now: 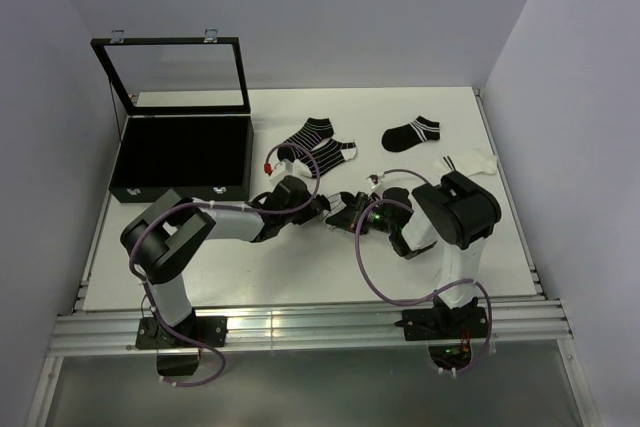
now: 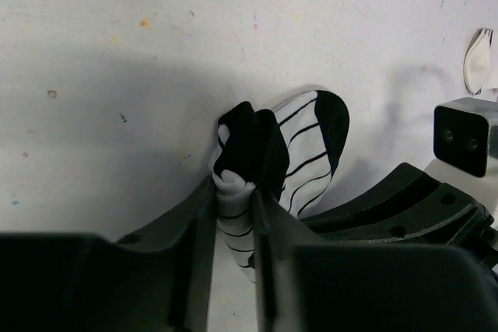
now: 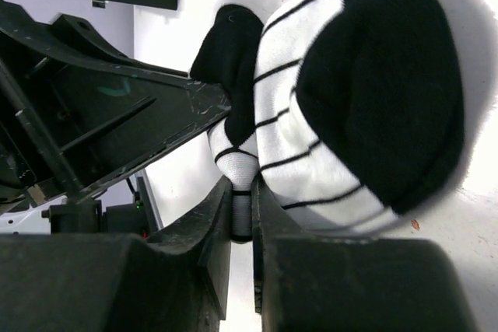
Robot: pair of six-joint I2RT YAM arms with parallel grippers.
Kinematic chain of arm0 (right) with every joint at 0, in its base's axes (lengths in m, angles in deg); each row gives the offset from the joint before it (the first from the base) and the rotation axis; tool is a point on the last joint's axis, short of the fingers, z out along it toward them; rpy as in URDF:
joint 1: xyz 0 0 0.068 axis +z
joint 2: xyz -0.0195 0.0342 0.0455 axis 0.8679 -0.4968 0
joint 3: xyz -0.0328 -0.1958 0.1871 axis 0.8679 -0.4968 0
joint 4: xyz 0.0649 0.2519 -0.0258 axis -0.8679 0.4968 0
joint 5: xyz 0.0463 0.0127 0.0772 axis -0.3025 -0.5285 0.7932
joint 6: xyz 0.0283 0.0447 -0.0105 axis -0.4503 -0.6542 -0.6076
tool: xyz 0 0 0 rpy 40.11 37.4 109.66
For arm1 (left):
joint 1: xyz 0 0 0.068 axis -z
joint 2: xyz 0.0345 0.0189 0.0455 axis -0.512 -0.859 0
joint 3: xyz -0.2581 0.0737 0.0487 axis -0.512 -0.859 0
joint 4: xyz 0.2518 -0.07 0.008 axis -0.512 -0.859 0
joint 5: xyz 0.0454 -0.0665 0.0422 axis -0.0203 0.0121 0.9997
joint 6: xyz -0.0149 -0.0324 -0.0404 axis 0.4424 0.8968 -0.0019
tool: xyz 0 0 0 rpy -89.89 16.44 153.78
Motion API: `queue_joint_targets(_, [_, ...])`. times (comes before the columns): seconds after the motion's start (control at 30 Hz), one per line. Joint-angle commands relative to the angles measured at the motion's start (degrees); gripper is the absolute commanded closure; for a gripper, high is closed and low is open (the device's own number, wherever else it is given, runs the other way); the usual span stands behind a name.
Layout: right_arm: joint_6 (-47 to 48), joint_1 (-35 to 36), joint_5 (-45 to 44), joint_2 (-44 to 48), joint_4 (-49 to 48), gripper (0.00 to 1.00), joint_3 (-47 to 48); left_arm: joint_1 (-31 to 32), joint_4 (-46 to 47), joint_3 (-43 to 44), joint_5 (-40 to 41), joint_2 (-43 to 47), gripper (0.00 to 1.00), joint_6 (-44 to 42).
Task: Roll the socks
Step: Roll the sock at the center of the board.
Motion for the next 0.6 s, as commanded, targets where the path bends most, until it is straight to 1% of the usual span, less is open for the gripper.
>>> queue_joint_targets(0.0, [2.9, -0.4, -1.3, -0.1, 8.2, 0.83, -1.4, 0.8, -5.9, 1.3, -0.2, -2.5, 0.78, -2.5])
queue_joint_targets(0.03, [3.3, -0.4, -1.6, 0.5, 9.6, 0.81, -1.5, 1.0, -6.4, 1.6, 0.1, -2.8, 0.81, -2.8])
queue_joint_targets(0.07, [4.3, -0.5, -1.7, 1.2, 10.5, 0.79, -1.3, 1.2, -7.7, 2.3, 0.3, -2.9, 0.89, -3.0])
queue_joint_targets(0.1, [4.8, -0.4, -2.1, 1.9, 11.3, 0.76, -1.2, 1.2, -8.3, 2.6, 0.9, -3.0, 0.93, -3.1])
queue_joint_targets(0.17, [6.8, -0.4, -2.5, 4.9, 14.7, 0.73, -0.8, 1.5, -10.6, 3.6, 1.5, -3.2, 1.0, -3.6])
queue_joint_targets(0.23, [8.2, -0.4, -3.7, 7.4, 19.0, 0.68, -0.6, 1.6, -12.1, 4.8, 2.5, -3.5, 1.0, -4.2])
queue_joint_targets(0.3, [11.1, -0.3, -4.9, 12.7, 22.7, 0.64, -0.3, 1.8, -14.6, 5.7, 3.1, -3.8, 1.0, -4.5])
queue_joint_targets(0.33, [13.7, -0.3, -7.2, 14.9, 27.5, 0.62, -0.1, 1.8, -15.5, 6.6, 3.6, -3.9, 1.0, -5.1])
queue_joint_targets(0.4, [16.7, 0.0, -10.0, 21.5, 32.3, 0.6, 1.0, 1.9, -18.0, 7.5, 4.2, -4.1, 1.0, -5.5])
queue_joint_targets(0.43, [18.2, 0.2, -13.0, 23.6, 36.8, 0.59, 1.4, 2.0, -18.6, 7.9, 4.6, -4.2, 1.0, -5.9])
queue_joint_targets(0.53, [23.3, 1.8, -18.5, 31.5, 43.2, 0.57, 2.4, 2.2, -22.2, 9.8, 5.2, -4.1, 1.0, -6.6])
queue_joint_targets(0.57, [25.6, 2.4, -22.0, 33.3, 44.2, 0.57, 2.8, 2.3, -22.7, 10.0, 5.3, -4.1, 1.0, -6.7])
